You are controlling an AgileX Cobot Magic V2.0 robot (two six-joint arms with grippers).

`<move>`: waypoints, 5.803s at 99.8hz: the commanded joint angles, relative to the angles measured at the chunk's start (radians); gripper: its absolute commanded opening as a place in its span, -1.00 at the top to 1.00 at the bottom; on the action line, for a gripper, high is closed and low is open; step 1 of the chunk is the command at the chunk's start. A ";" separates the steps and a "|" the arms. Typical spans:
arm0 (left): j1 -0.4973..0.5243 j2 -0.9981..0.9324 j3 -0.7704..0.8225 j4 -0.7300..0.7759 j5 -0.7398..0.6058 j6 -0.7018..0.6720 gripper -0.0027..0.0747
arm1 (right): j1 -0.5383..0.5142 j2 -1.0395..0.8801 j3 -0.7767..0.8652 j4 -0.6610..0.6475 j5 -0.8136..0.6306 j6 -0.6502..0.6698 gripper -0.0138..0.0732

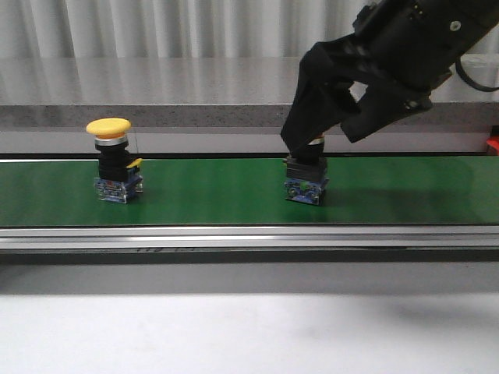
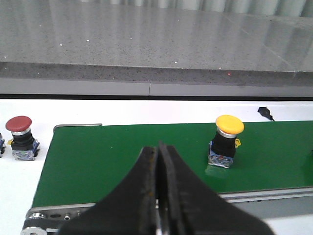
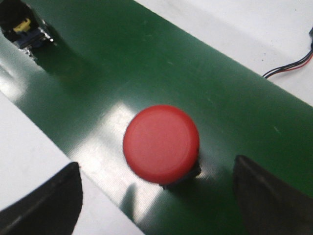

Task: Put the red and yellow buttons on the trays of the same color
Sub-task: 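Grasp the red button with the right gripper and lift it off the belt, then lower the red button into the red tray and open the right gripper, then move the right gripper to the yellow button on the belt and grasp it, then lower the yellow button into the yellow tray and open the right gripper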

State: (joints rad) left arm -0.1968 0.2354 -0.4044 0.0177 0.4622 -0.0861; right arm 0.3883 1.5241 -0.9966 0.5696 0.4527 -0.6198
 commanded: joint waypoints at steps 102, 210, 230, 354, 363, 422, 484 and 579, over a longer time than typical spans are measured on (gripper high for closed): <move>-0.007 0.011 -0.027 -0.009 -0.070 -0.007 0.99 | -0.660 -0.080 -0.329 0.019 0.084 0.099 0.32; -0.007 0.011 -0.027 -0.009 -0.070 -0.007 0.99 | -1.043 0.367 -0.329 0.062 -0.210 0.108 0.32; -0.007 0.011 -0.027 -0.009 -0.070 -0.007 0.99 | -1.043 0.396 -0.329 0.065 -0.210 0.108 0.32; -0.007 0.011 -0.027 -0.009 -0.070 -0.007 0.99 | -0.794 -0.141 -0.232 0.079 0.059 -0.091 -0.63; -0.007 0.011 -0.027 -0.009 -0.070 -0.007 0.99 | -0.737 -0.186 -0.185 0.079 0.126 -0.092 -0.63; -0.007 0.011 -0.027 -0.009 -0.070 -0.007 0.99 | -0.369 -0.174 -0.032 0.079 0.284 -0.260 -0.63; -0.007 0.011 -0.027 -0.009 -0.070 -0.007 0.99 | -0.182 0.008 -0.049 0.083 0.100 -0.260 -0.56; -0.007 0.011 -0.027 -0.009 -0.070 -0.007 0.99 | -0.773 -0.021 -0.400 0.082 0.157 -0.050 0.32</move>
State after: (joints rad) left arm -0.1968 0.2354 -0.4044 0.0177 0.4622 -0.0861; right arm -0.3006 1.5449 -1.3541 0.6258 0.6839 -0.7074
